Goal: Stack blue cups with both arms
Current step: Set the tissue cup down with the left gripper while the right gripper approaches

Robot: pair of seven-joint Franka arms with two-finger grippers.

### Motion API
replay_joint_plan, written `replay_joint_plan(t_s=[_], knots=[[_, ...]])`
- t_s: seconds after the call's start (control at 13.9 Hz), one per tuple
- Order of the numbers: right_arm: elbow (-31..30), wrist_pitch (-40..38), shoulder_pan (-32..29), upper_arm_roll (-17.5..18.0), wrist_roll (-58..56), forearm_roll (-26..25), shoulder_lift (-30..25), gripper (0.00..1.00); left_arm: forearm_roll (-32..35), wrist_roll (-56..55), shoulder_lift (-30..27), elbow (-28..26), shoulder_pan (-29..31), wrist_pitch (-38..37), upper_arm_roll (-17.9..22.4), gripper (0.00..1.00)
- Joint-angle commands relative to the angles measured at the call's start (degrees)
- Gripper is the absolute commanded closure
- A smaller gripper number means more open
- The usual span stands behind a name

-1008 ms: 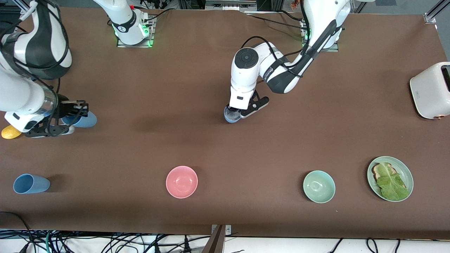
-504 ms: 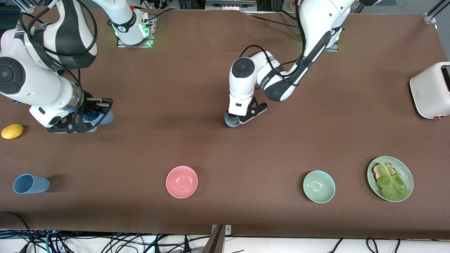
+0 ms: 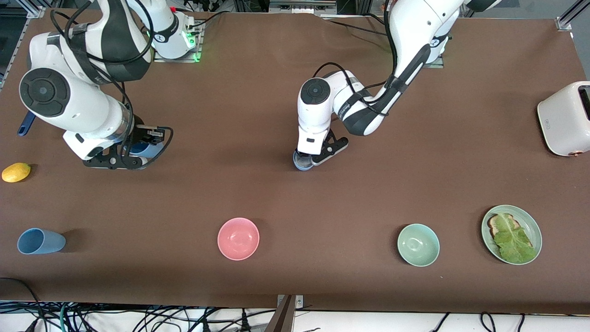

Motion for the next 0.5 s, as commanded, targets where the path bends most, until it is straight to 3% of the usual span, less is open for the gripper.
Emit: replay_joint_plan(t_s=[0.0,0.14,0.22,0.29,0.43], knots=[[2.77,-2.55,0.91,-0.28,2.3,1.11,0.62,1.0,2.64,-1.52,1.31,2.27,-1.1,-1.36,0.62,0.68],[2.77,-2.55,0.91,-0.2,2.31,1.11,0.62,1.0,3.6,-1.6,1.14,2.27,-1.1,-1.36,0.53,0.44],[2.77,-2.55,0.91,-0.2,2.31,1.11,0.62,1.0,3.69,-1.6,1.05,2.27,-1.1,-1.36,0.53,0.26],[2.77,-2.55,0.91,-0.2,2.31,1.11,0.62,1.0,3.87,-1.6,1.05,2.27,-1.19,-1.36,0.62,0.0],[2.77,-2.55,0.91,-0.2,2.31,1.11,0.62,1.0,5.79,-1.6,1.05,2.18,-1.8,-1.36,0.62,0.0]])
